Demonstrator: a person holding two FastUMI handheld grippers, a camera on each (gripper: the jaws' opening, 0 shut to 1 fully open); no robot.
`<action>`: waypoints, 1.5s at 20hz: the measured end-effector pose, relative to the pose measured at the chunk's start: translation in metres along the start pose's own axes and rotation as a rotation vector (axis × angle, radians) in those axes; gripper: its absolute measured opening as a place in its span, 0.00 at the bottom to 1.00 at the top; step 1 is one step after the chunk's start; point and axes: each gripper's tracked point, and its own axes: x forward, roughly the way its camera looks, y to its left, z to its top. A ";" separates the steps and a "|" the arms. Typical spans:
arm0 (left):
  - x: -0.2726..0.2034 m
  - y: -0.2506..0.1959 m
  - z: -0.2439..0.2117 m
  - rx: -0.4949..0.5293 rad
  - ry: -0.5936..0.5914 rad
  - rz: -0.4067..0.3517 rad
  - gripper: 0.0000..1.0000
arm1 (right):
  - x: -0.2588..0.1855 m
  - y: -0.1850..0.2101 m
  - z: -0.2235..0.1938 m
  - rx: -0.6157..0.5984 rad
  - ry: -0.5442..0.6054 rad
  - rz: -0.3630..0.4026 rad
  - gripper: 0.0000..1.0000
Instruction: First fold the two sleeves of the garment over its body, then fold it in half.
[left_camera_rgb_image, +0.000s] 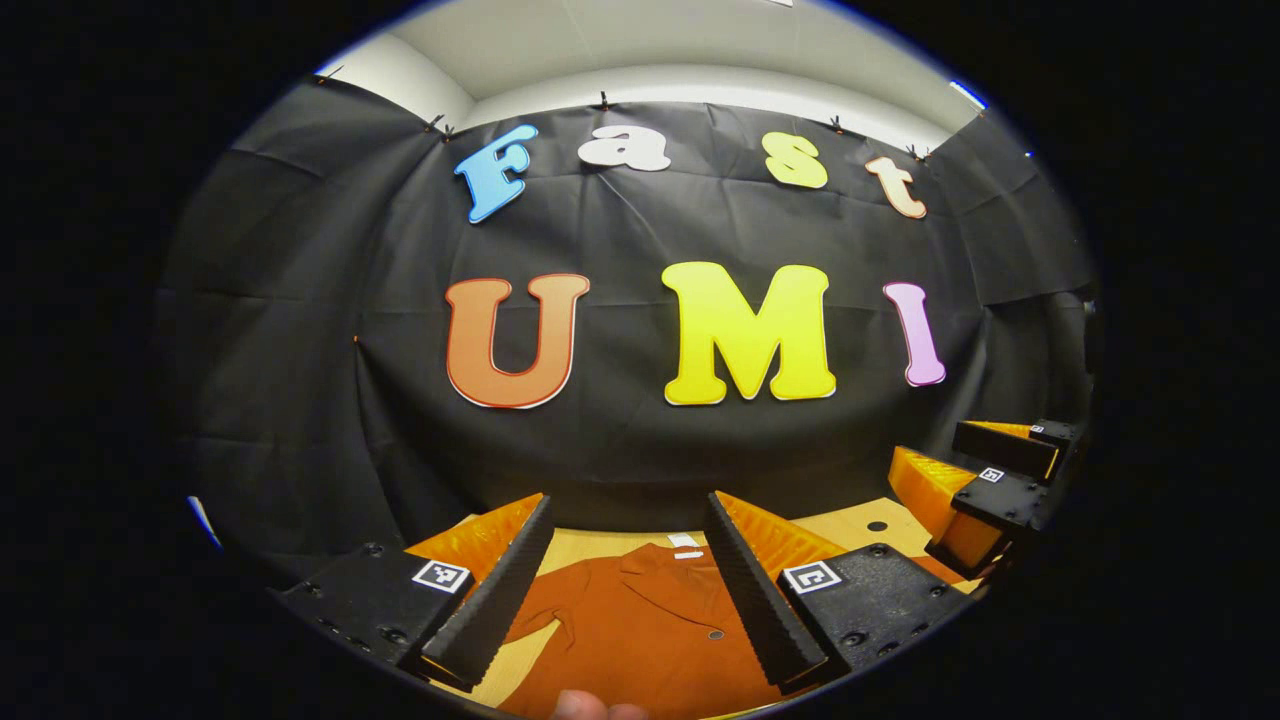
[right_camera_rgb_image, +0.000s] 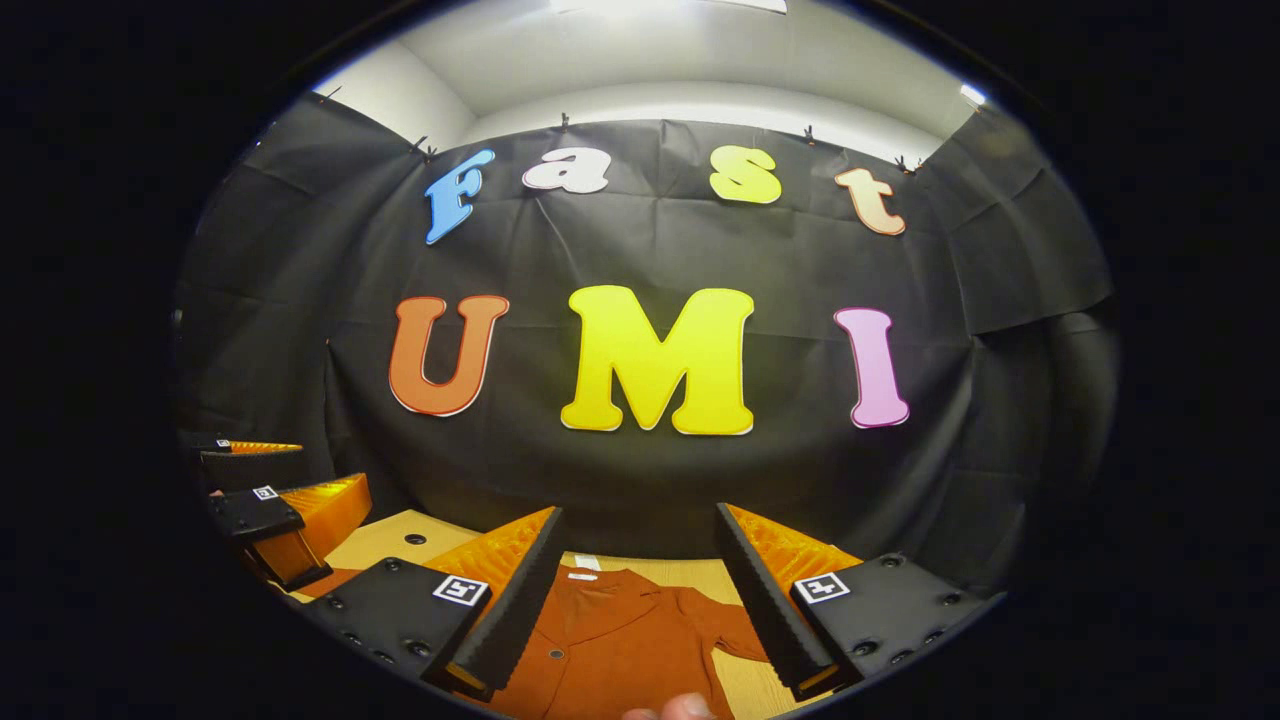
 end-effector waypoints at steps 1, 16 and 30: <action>-0.001 0.006 0.001 -0.001 -0.004 0.014 1.00 | 0.001 0.005 0.000 0.000 0.001 0.013 0.94; -0.029 0.079 0.000 -0.025 -0.008 0.195 0.98 | 0.011 0.095 0.005 0.025 -0.013 0.226 0.94; -0.042 0.089 0.002 -0.011 -0.003 0.246 0.98 | 0.011 0.097 0.005 0.060 -0.010 0.249 0.95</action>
